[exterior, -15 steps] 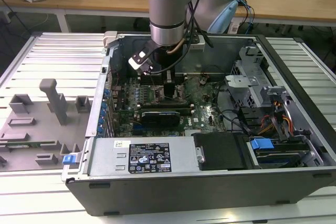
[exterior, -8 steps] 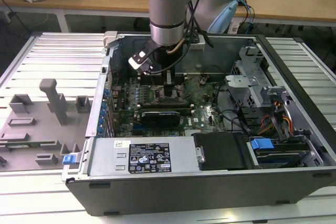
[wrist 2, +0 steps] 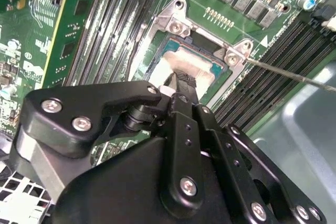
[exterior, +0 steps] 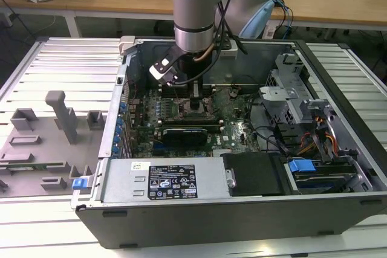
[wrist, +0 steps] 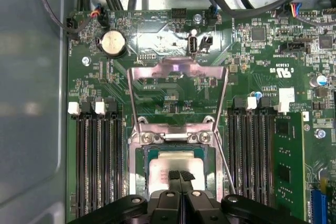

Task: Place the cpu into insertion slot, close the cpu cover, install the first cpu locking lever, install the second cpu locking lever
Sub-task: 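Place the cpu into insertion slot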

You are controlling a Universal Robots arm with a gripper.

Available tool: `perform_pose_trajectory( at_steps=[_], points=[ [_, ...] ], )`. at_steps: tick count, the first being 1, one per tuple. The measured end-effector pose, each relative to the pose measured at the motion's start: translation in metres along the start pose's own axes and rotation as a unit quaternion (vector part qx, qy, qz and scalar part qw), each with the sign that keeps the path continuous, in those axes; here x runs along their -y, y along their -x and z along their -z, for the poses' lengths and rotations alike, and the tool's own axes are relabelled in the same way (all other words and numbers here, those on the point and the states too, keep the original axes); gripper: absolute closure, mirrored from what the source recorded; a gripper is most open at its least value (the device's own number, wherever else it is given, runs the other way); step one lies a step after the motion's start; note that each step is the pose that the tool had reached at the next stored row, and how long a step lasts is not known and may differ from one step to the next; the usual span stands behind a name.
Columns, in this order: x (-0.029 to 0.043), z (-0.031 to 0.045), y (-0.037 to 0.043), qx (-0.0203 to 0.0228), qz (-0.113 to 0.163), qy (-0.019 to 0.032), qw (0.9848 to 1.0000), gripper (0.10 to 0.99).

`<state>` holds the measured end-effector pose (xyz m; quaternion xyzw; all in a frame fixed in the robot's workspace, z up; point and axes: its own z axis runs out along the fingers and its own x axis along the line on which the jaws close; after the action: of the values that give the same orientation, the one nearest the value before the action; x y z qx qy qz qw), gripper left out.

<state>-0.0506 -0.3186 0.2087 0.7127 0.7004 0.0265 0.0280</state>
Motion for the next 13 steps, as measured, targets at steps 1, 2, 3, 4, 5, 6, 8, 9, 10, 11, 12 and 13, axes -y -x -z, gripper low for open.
perform_pose_trajectory(
  at_steps=[1,2,3,4,5,6,8,9,10,11,12,13],
  points=[
    [-0.0001,0.0006,0.0000,0.0000,0.000,0.0000,1.0000,0.980],
    [-0.0002,0.0018,0.0000,0.0000,0.000,0.0000,1.0000,0.980],
    [-0.0005,0.0055,0.0000,0.0000,0.000,0.0000,1.0000,0.980],
    [-0.0009,0.0097,0.0000,-0.0001,0.000,0.0001,1.0000,0.980],
    [-0.0012,0.0139,0.0000,0.0000,0.000,0.0000,1.0000,0.980],
    [-0.0016,0.0200,-0.0001,-0.0001,0.000,0.0001,1.0000,0.980],
    [-0.0023,0.0290,-0.0001,-0.0001,0.000,0.0001,1.0000,0.980],
    [-0.0025,0.0316,0.0000,-0.0001,0.000,0.0000,1.0000,0.980],
    [-0.0028,0.0348,0.0000,-0.0001,0.000,0.0000,1.0000,0.980],
    [-0.0029,0.0367,0.0000,-0.0001,0.000,0.0000,1.0000,0.980],
    [-0.0031,0.0385,0.0000,-0.0001,0.000,0.0000,1.0000,0.980],
    [-0.0031,0.0390,-0.0001,-0.0001,0.000,0.0001,1.0000,0.980]
  ],
)
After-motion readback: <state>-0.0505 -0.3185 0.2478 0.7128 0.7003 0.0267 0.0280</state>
